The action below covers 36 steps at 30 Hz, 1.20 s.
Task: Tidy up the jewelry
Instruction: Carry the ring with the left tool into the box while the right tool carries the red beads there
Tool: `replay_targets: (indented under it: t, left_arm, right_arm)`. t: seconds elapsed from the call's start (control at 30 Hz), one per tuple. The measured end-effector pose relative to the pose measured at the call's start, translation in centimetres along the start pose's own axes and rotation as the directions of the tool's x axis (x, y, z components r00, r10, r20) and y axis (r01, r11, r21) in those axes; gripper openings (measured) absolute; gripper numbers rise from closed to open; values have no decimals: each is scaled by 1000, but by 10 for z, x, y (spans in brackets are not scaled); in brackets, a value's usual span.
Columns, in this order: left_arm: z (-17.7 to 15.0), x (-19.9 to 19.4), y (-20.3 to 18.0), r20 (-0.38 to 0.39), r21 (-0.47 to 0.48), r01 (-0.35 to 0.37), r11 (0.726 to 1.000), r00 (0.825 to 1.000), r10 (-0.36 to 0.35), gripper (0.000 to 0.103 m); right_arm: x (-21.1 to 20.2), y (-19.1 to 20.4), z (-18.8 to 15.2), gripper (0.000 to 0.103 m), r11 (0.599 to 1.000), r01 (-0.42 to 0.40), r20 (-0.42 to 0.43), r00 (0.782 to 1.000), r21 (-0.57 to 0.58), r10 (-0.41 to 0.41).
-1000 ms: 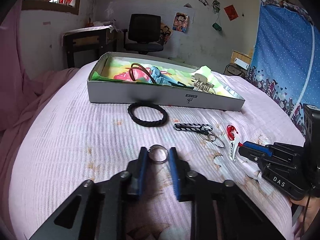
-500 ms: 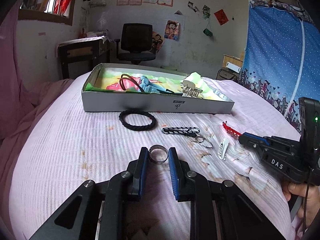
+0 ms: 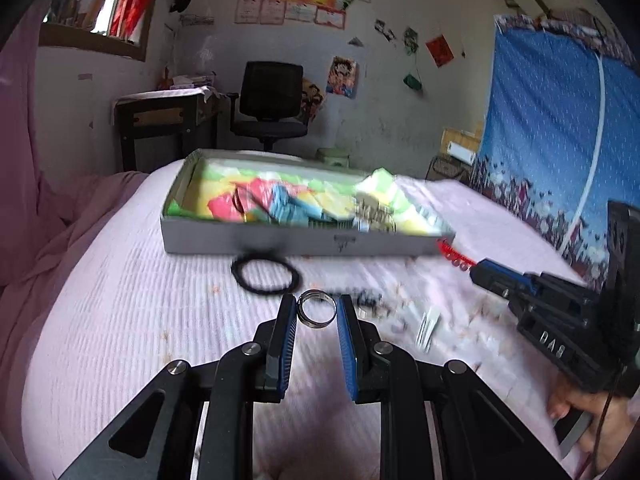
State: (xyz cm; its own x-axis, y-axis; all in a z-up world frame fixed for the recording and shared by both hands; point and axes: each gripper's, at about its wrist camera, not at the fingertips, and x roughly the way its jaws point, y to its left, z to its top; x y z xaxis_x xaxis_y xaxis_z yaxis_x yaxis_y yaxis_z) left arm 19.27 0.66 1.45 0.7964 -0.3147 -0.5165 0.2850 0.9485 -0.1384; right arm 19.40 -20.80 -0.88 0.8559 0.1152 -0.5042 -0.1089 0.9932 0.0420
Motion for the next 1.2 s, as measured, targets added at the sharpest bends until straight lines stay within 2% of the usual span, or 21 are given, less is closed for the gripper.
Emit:
replay_targets:
  t: [0.23,0.4,0.6,0.7,0.9,1.07,1.2]
  left_arm:
    - [52,7,4,132,-15,-62,998,989,64,20]
    - [63,24,19,166,-53,-98,994,981,105,20]
    - [61,40,47,115,-165,-54,985,991,74,20]
    - [62,47,50,108,-170,-50,984,992,69,20]
    - [60,68,50,22,-172,-103,980,994,108,20]
    - [59,75,55,-15,-190,-118,975,993,118,20]
    - [58,78,59,-25,-200,-124,972,992,121,20]
  right_arm:
    - [8,14,34,6,999,-30,72,997,-39,33]
    - [27,22,53,6,997,-40,95,994,-67,46]
    - [53,24,66,6,995,-51,109,992,-81,59]
    - [67,22,69,6,996,-61,106,992,-64,67]
    - [94,22,73,6,996,-80,71,994,-38,82]
    - [113,23,68,6,995,-98,6,995,-22,98]
    - [116,21,65,7,995,-100,-13,995,-13,99]
